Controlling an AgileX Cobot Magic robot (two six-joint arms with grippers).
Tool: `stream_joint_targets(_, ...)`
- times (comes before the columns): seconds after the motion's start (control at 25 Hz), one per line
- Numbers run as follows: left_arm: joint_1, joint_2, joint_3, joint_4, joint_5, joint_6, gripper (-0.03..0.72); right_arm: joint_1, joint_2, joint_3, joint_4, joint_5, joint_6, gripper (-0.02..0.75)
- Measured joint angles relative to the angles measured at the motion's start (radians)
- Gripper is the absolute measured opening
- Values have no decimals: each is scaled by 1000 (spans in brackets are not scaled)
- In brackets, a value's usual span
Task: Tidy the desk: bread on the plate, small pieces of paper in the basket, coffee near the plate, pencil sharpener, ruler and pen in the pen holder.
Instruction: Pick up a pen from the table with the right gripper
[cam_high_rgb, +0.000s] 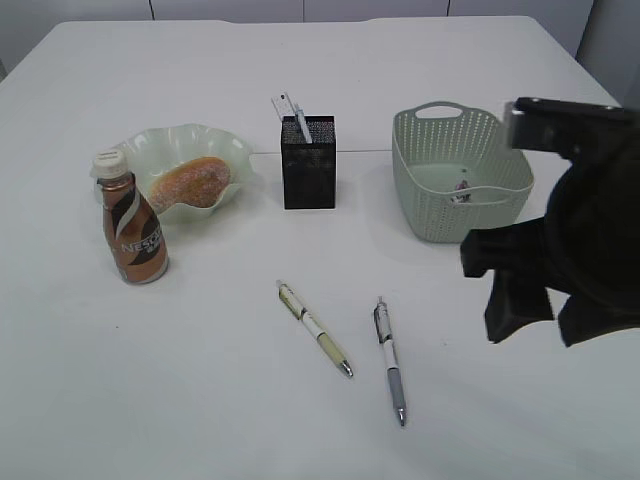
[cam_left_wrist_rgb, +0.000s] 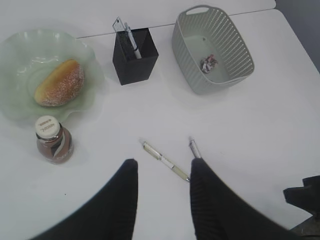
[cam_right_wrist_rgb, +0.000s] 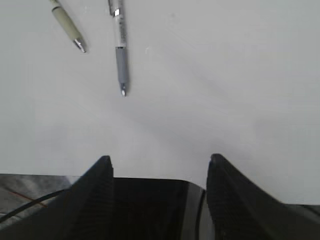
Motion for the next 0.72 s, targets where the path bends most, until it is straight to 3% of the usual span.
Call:
stream_joint_targets(0.2,0,-13,0,1,0,4,258,0,66,-7,65,-49,16,464)
stream_joint_targets(0.72,0,-23,0,1,2,6,258,0,255,-49,8,-236,16,464)
